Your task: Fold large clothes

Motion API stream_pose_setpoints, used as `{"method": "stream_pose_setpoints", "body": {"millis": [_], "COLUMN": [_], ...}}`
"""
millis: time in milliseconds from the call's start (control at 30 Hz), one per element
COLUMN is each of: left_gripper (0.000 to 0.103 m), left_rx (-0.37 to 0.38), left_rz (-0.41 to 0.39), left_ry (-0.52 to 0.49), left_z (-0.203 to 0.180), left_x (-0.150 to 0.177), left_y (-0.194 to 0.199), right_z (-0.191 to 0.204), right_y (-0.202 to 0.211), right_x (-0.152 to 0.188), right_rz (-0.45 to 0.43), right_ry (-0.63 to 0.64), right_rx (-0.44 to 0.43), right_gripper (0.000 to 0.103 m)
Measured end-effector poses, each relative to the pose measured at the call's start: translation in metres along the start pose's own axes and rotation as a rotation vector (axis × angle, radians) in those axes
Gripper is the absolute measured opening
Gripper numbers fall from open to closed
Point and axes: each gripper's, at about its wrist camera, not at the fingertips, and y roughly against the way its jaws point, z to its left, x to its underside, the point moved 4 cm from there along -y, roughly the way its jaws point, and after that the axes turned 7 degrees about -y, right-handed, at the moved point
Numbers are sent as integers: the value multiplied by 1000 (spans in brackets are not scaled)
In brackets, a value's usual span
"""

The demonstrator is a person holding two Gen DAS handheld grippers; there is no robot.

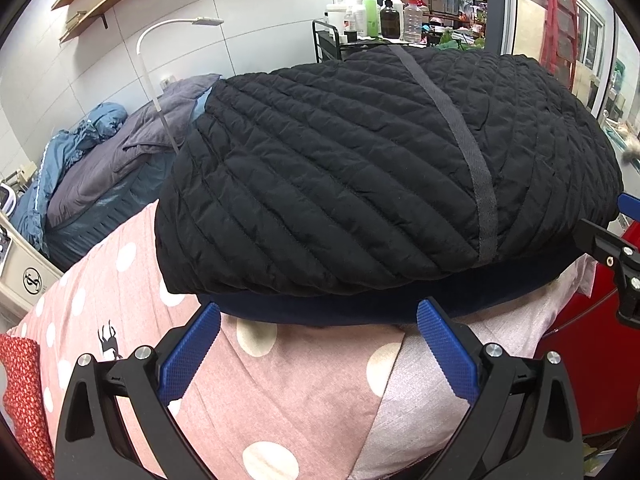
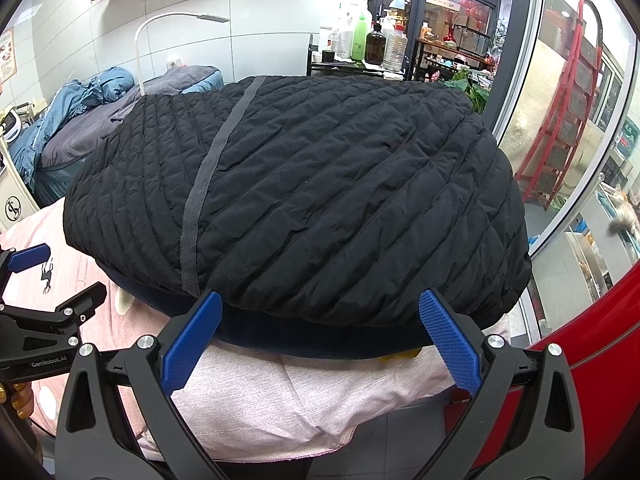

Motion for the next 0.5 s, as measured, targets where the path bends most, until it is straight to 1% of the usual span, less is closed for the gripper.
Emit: {"method": "stream_pose_setpoints", "body": {"millis": [500], "left_gripper": [97], "left_rx": [-5], "left_rz": [12], "left_ry": [15], "left_z": [4], "left_x": [1], "left_y": [-2], "right_z": [3], "right_y": [1], "right_x": [-3], "right_rz": [-5], "right_ry": [10], "right_rx": [-2], "right_gripper": [97]}}
